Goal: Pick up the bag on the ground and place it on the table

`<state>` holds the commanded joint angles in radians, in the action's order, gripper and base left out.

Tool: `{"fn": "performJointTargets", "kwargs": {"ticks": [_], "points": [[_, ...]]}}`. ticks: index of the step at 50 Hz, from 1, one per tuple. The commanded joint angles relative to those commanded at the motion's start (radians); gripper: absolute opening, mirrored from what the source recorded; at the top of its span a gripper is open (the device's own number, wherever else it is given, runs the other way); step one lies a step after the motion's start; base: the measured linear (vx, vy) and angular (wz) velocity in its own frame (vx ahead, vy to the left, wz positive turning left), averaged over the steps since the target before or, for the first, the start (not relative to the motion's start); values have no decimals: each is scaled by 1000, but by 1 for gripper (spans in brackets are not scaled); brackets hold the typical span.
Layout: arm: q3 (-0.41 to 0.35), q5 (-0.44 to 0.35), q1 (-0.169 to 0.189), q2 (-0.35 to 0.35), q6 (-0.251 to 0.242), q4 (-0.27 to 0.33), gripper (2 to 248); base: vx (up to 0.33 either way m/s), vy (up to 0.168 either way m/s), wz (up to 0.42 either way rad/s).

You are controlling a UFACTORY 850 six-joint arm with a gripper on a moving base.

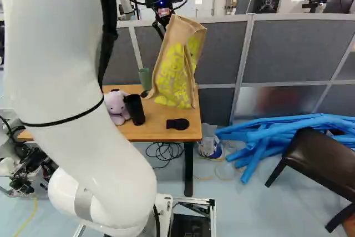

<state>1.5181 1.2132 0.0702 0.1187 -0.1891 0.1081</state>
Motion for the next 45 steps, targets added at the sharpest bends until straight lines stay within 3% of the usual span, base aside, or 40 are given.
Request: {"fn": "performJointTargets", "kwargs": {"ticks": [29, 45], "points": [[61, -2, -18, 77, 0, 0, 23, 0, 0, 0], [56, -17, -20, 117, 0, 0, 23, 0, 0, 0]]}}
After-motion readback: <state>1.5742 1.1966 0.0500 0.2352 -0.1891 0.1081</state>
